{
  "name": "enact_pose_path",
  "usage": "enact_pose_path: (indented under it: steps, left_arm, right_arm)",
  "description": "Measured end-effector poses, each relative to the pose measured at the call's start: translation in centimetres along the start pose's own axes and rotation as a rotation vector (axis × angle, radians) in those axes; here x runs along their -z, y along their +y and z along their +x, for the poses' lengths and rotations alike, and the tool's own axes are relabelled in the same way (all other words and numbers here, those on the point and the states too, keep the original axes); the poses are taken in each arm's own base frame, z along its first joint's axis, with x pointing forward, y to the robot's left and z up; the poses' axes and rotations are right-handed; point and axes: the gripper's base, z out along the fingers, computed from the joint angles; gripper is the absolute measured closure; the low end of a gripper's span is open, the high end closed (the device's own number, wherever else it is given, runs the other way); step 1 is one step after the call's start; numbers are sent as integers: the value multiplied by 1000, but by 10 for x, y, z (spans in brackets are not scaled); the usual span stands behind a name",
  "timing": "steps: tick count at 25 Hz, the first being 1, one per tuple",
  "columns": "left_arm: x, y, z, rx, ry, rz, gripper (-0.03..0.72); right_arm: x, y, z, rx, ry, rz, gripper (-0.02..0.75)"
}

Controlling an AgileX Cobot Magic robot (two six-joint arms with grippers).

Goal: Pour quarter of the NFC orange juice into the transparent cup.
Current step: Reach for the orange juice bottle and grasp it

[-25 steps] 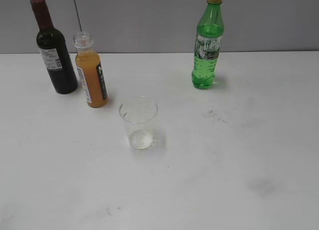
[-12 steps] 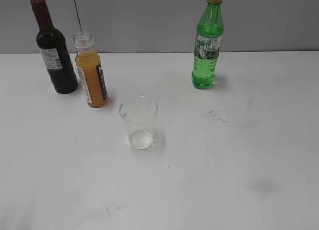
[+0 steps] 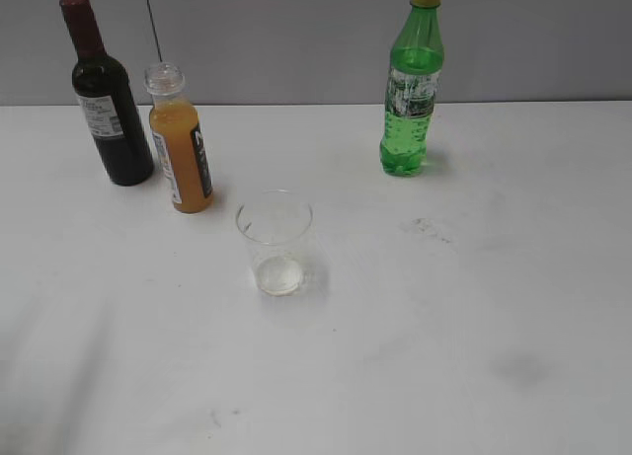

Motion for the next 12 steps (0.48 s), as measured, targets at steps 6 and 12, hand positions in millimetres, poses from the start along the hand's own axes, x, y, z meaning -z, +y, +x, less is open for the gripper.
enact_pose_path:
  steps: [6,12]
  left_arm:
    - [-41,-22,18,-109,-1,100,94]
    - [-92,-25,59,-151,26,99,95]
  right_arm:
    - [0,0,0,0,0,0,166]
    - [0,0,0,0,0,0,166]
